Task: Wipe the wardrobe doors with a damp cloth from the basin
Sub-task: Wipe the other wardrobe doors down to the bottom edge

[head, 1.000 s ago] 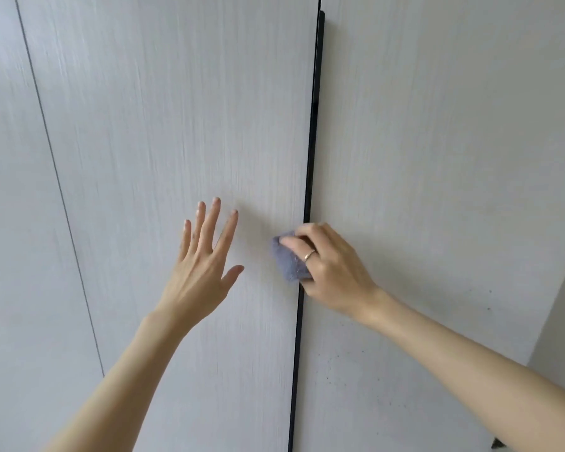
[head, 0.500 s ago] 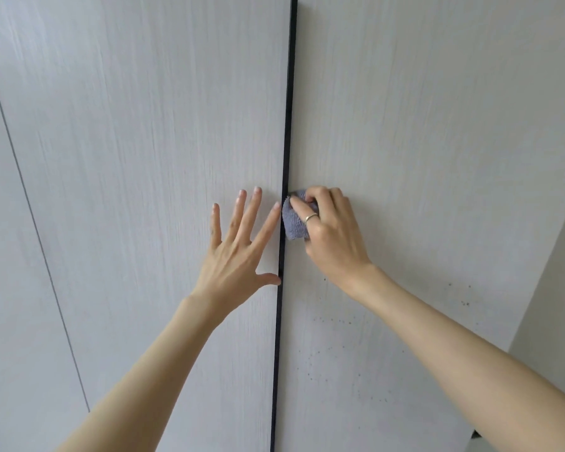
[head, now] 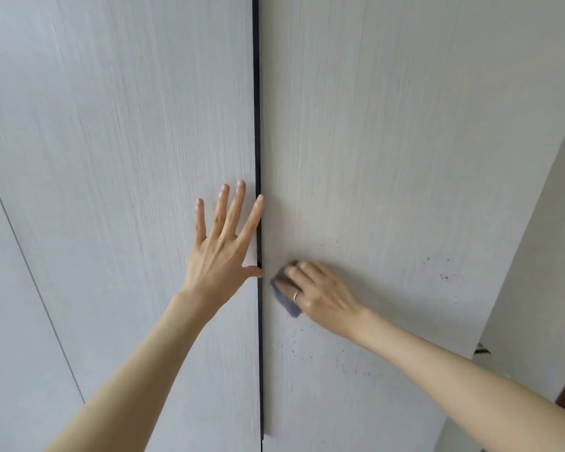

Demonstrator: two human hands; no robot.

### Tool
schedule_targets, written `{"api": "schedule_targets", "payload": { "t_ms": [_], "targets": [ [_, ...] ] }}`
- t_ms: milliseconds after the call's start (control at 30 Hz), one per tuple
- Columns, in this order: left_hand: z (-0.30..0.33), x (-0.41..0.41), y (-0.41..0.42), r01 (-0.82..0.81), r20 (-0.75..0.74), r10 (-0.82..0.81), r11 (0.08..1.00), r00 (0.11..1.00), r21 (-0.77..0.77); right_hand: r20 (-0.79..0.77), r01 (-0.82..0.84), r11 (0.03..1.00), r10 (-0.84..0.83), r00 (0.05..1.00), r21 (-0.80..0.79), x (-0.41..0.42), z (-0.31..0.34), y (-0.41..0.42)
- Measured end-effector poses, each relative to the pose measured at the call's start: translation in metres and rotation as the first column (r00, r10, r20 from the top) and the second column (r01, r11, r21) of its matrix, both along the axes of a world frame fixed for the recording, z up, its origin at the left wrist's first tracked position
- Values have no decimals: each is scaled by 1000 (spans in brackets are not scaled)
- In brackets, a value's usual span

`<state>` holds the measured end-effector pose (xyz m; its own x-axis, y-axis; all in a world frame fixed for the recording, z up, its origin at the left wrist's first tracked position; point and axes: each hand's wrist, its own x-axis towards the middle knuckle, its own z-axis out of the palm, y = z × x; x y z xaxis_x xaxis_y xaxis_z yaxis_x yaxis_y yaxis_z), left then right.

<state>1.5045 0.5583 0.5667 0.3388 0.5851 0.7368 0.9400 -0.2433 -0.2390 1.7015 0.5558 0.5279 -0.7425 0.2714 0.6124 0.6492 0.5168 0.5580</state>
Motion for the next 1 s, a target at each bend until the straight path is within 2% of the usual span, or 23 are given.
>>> {"api": "schedule_targets", "payload": {
  "t_ms": [67,133,200,267,300,400,433,500,567,633,700,767,833,900,1000],
  "targets": [
    [0,4,-1,-5,-1,5,1000,1000,21,-251,-40,999,36,967,-8,9,32,1],
    [-2,8,-3,-12,-15,13,999,1000,36,-537,-51,998,24,843,-36,25,62,4],
    [-4,11,-5,-25,-34,26,999,999,38,-640,11,1000,-9,768,-1,41,76,8],
    [-7,12,-5,-22,-43,24,999,999,28,-624,23,999,-4,782,23,48,62,10],
    [-7,11,-5,-20,-43,21,1000,999,24,-561,-1,1000,17,828,30,49,43,10],
    [-7,12,-5,-15,-49,16,1000,999,18,-138,-1,1000,3,990,10,56,-25,-1],
    [-7,11,-4,-15,-53,16,1000,998,12,-15,14,1000,-15,1000,-15,59,-40,-6],
    [-8,10,-4,-9,-54,9,1000,999,-7,80,22,997,-16,997,-72,65,-47,-11],
    [-8,8,-4,-4,-36,2,1000,999,-31,20,2,998,-1,1000,-63,66,-29,-8],
    [-9,9,-3,0,-14,0,999,1000,-47,-171,0,1000,1,985,3,67,1,-2],
    [-9,11,-3,2,3,-2,999,1000,-51,-421,23,1000,-23,907,-4,68,26,3],
    [-11,13,-3,1,13,-1,998,1000,-56,-567,20,999,-39,823,-39,63,31,3],
    [-12,13,-3,10,12,-9,999,1000,-52,-556,-14,1000,-2,831,-25,50,19,3],
    [-11,12,-3,18,4,-18,999,1000,-42,-464,-48,999,43,885,3,30,-2,4],
    [-11,12,-4,10,-7,-10,999,1000,-45,-178,-15,1000,16,984,3,0,-37,3]
  ]
}}
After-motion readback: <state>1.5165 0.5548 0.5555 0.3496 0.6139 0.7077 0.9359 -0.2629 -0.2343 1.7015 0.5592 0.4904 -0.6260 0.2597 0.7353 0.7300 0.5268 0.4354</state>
